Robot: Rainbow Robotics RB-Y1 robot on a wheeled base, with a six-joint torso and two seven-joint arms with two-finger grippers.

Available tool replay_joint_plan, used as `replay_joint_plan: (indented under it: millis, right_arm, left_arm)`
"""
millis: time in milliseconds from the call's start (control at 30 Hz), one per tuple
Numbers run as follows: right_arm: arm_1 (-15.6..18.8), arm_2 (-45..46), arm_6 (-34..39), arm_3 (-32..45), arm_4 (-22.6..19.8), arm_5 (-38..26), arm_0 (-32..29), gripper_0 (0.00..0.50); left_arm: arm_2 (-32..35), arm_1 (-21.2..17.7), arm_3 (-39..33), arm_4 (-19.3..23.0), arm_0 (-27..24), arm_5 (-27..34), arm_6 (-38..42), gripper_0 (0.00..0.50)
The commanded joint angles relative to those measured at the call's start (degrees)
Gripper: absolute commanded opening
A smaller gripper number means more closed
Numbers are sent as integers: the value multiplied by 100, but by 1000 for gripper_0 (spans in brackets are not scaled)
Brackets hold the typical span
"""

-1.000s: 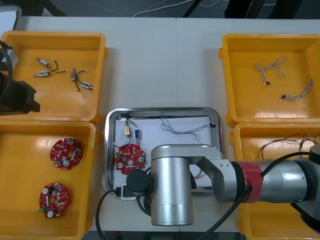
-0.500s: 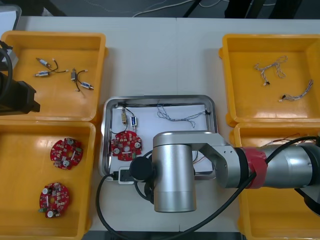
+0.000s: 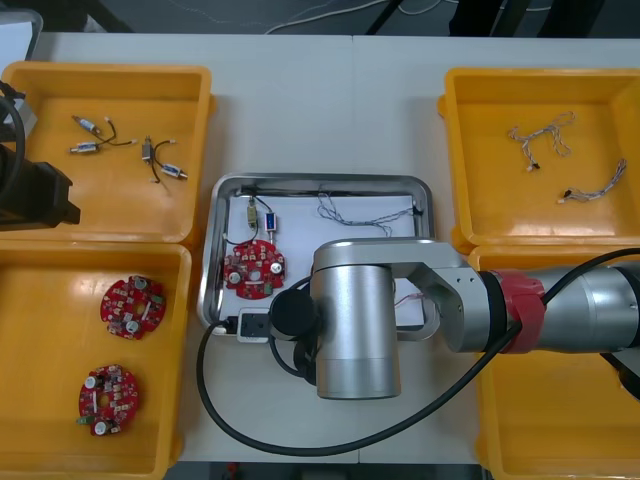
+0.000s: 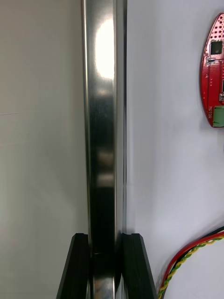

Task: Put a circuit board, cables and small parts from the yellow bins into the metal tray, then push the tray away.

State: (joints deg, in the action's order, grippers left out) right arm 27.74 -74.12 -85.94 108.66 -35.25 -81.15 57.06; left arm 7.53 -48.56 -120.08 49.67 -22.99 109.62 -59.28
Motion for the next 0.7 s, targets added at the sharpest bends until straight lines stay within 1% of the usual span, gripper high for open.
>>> replay_joint_plan:
  millis: [33, 300, 533, 633, 700]
  right_arm:
    - [100, -24, 227, -126, -61, 178, 420, 0]
    - [100, -24, 200, -451, -61, 380, 684, 0]
    - [170, -33, 77, -891, -61, 1119, 816, 0]
    - [170, -33, -11, -1040, -61, 1206, 895, 0]
    - [170, -33, -248, -1146, -61, 1215, 965, 0]
  left_arm:
    - [169, -250, -156, -37, 67, 38, -329, 500]
    - [169, -250, -156, -37, 67, 38, -329, 500]
    - [169, -250, -156, -37, 67, 38, -329, 500]
    - [169, -250, -156, -37, 67, 38, -329, 500]
    - [169, -250, -156, -37, 67, 38, -329, 500]
